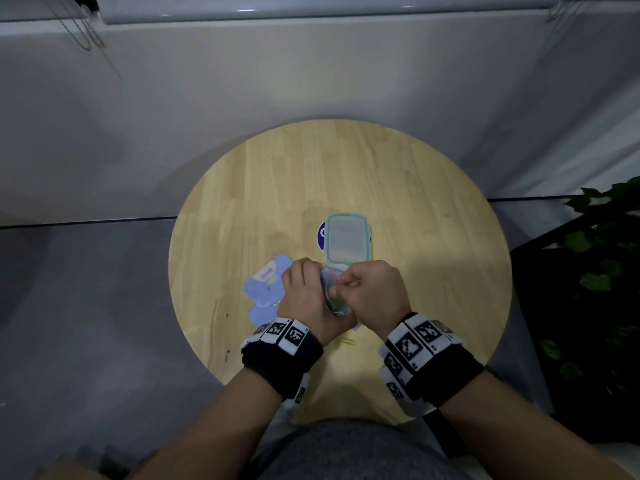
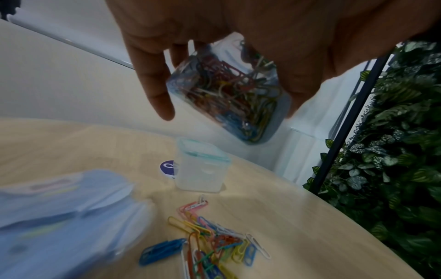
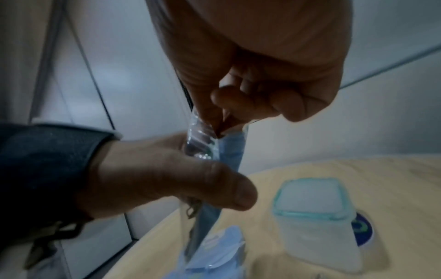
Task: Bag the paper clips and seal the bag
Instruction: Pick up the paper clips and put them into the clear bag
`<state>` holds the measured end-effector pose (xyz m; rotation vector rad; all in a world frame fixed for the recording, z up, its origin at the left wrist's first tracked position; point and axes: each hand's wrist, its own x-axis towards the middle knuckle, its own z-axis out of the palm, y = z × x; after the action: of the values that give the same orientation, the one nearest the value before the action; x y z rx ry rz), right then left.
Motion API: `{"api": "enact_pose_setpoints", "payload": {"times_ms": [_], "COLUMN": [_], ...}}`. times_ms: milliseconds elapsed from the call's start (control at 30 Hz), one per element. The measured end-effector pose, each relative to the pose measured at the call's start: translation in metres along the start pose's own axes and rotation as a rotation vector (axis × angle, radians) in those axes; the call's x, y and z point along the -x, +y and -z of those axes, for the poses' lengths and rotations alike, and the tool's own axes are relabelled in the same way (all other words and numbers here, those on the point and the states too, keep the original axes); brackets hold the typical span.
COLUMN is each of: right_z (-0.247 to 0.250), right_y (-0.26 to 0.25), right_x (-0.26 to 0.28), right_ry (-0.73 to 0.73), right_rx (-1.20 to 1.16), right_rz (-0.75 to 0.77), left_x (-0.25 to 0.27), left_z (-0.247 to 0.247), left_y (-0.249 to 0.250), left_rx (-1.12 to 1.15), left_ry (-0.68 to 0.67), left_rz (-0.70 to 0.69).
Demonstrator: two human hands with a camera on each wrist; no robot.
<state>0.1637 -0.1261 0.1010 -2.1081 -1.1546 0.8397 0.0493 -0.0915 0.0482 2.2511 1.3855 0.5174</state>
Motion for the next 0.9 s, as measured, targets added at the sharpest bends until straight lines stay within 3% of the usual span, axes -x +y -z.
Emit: {"api": "enact_pose_setpoints", "payload": {"times_ms": [167,300,367,467,600,667,767,900], "right_z": [0.008,0.011,0.007,0.003,0.01,0.012,0.004,-0.018], "right_y": [-0.012,-0.012,-0.011,-0.012,-0.011,0.004,0.049,0.109], "right_x": [0.0,0.006,0.007,0.008,0.002,-0.009,-0.028,-0.031], "right_ry": [-0.185,-0.073,-0.141,-0.292,-0.099,0.001,0.008,-0.185], "right_rx": [0.31,0.176,0.162,0.074,-0.299,-0.353,-0.167,0.241], "right_rz": [0.09,0.138,0.194,0.162,-0.015,-0.13,-0.241,-0.305], "left_x": [0.006,0.006,0.007,0.009,0.01,0.011,0.017,0.025], "left_z": [0.0,0.004,0.006,0.007,0.006,0.006,0.009,0.013], "left_y": [0.008,0.008,0.007,0.003,-0.01,-0.019,-0.032,-0.04], "left_rx": [0.018,0.035,0.075,0.102,0.069,0.044,0.015,-0.009], "left_ry": [-0.015,-0.027,0.001,0.01,0.008,-0.015,-0.053,-0.072], "left_rz": [-0.009,0.05,0.035,0.023,0.089,0.128,0.182,0.225]}}
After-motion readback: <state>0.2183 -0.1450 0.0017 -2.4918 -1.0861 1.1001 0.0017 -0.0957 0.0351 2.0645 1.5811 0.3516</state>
